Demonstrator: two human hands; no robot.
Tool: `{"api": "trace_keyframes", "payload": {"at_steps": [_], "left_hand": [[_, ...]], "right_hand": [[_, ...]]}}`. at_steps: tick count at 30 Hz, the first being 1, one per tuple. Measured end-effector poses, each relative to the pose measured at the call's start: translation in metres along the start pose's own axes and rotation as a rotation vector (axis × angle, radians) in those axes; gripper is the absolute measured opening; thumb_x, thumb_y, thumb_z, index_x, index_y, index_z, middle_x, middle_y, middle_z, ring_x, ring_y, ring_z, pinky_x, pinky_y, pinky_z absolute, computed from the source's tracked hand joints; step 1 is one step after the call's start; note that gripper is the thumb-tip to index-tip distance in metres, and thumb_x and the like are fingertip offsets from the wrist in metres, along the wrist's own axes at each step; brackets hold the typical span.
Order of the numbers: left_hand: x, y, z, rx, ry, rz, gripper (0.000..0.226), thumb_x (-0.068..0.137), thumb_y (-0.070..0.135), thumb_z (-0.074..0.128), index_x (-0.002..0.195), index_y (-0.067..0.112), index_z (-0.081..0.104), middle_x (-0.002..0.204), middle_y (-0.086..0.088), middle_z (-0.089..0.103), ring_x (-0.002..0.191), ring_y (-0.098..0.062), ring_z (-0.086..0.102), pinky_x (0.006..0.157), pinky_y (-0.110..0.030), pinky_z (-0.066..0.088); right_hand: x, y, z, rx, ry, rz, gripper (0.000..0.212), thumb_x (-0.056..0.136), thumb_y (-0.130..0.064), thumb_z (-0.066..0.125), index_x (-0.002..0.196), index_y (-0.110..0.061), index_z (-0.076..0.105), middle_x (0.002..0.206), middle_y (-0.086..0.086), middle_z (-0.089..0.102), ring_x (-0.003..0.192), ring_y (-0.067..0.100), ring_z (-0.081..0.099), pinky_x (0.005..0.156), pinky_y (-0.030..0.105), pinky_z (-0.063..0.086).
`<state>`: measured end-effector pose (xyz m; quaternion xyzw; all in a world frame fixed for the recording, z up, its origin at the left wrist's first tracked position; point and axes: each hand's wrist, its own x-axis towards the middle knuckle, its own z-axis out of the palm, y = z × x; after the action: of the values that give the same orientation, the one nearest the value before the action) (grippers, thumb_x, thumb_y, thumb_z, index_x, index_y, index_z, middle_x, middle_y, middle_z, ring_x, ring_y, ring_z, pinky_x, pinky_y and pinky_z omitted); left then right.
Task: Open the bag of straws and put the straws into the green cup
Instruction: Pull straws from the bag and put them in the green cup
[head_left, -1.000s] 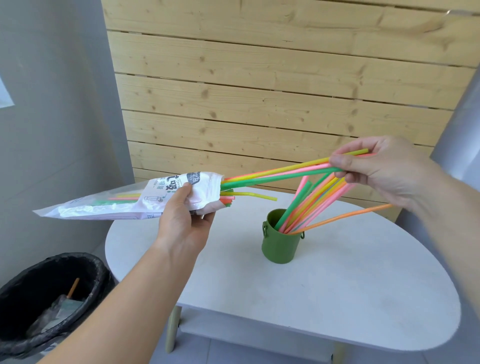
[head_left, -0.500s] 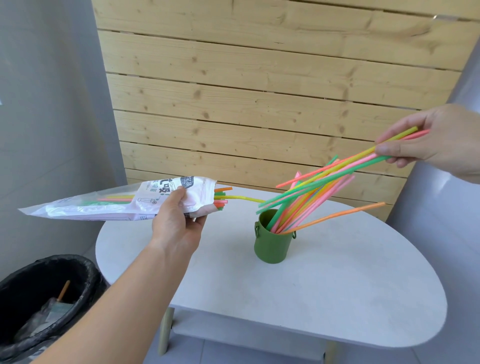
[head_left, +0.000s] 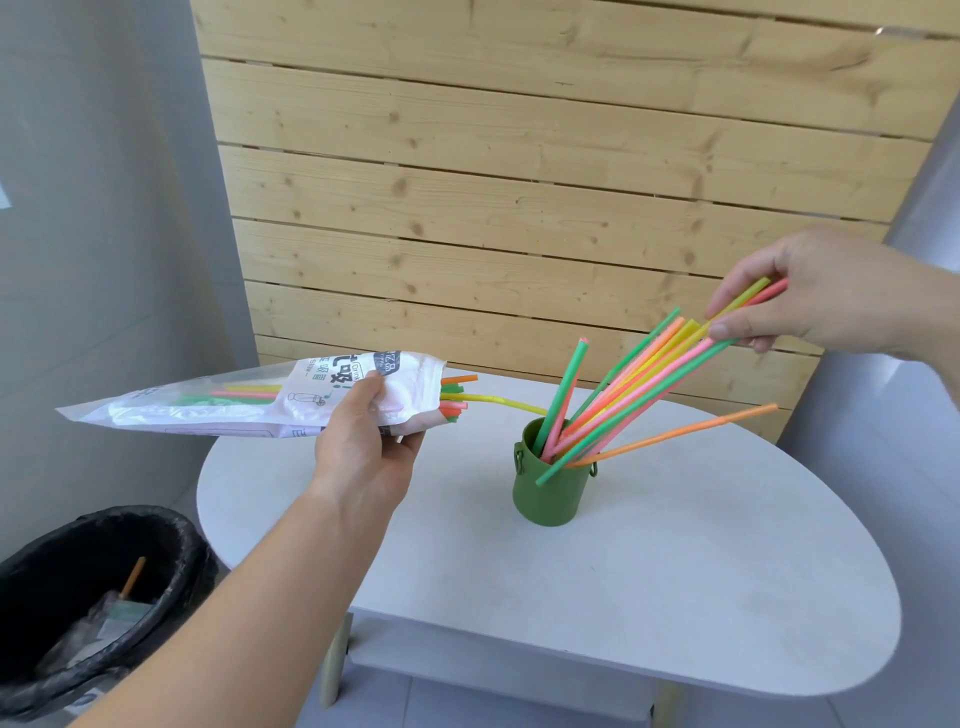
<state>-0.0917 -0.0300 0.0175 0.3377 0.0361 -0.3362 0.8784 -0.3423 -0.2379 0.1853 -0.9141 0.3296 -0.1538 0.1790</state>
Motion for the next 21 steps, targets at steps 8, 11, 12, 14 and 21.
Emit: {"api": "trace_keyframes", "payload": {"at_steps": [8,11,12,14,21], "left_hand": [[-0.003,0.001,0.001,0.011,-0.021,-0.005,0.019,0.102,0.013,0.055,0.119,0.003,0.053,0.130,-0.030,0.065,0.061,-0.050,0.072,0.059,-0.039,0.065],[-0.002,0.003,0.000,0.003,-0.011,0.000,0.030,0.102,0.013,0.056,0.130,0.004,0.051,0.130,-0.029,0.065,0.063,-0.051,0.072,0.051,-0.032,0.060],[-0.002,0.003,0.000,-0.002,-0.007,-0.001,0.029,0.102,0.013,0.056,0.129,0.004,0.051,0.130,-0.029,0.064,0.064,-0.052,0.072,0.049,-0.030,0.058],[-0.003,0.003,0.000,-0.010,-0.009,-0.007,0.022,0.102,0.013,0.057,0.121,0.004,0.053,0.131,-0.029,0.064,0.066,-0.052,0.072,0.047,-0.028,0.056],[-0.004,0.000,0.000,0.008,-0.033,-0.017,0.020,0.102,0.013,0.056,0.118,0.002,0.054,0.133,-0.031,0.063,0.082,-0.055,0.072,0.056,-0.038,0.063]], "right_hand": [[0.022,0.004,0.008,-0.022,0.025,0.023,0.012,0.079,-0.017,0.086,0.075,-0.023,0.077,0.060,-0.001,0.075,0.046,0.006,0.068,0.062,0.030,0.051],[0.027,0.006,-0.003,-0.029,0.033,0.019,0.014,0.078,-0.017,0.087,0.071,-0.026,0.077,0.061,0.000,0.075,0.045,0.007,0.067,0.064,0.030,0.053],[0.028,0.005,-0.005,-0.036,0.028,0.016,0.015,0.077,-0.018,0.087,0.070,-0.026,0.077,0.060,-0.001,0.075,0.045,0.006,0.067,0.064,0.031,0.053],[0.031,0.005,-0.008,-0.057,0.022,0.003,0.014,0.078,-0.018,0.087,0.072,-0.026,0.077,0.059,-0.003,0.074,0.045,0.006,0.067,0.063,0.030,0.053],[0.033,-0.003,0.007,-0.108,-0.052,-0.037,0.011,0.079,-0.019,0.086,0.079,-0.022,0.076,0.059,-0.011,0.073,0.046,0.004,0.067,0.043,0.010,0.042]]}}
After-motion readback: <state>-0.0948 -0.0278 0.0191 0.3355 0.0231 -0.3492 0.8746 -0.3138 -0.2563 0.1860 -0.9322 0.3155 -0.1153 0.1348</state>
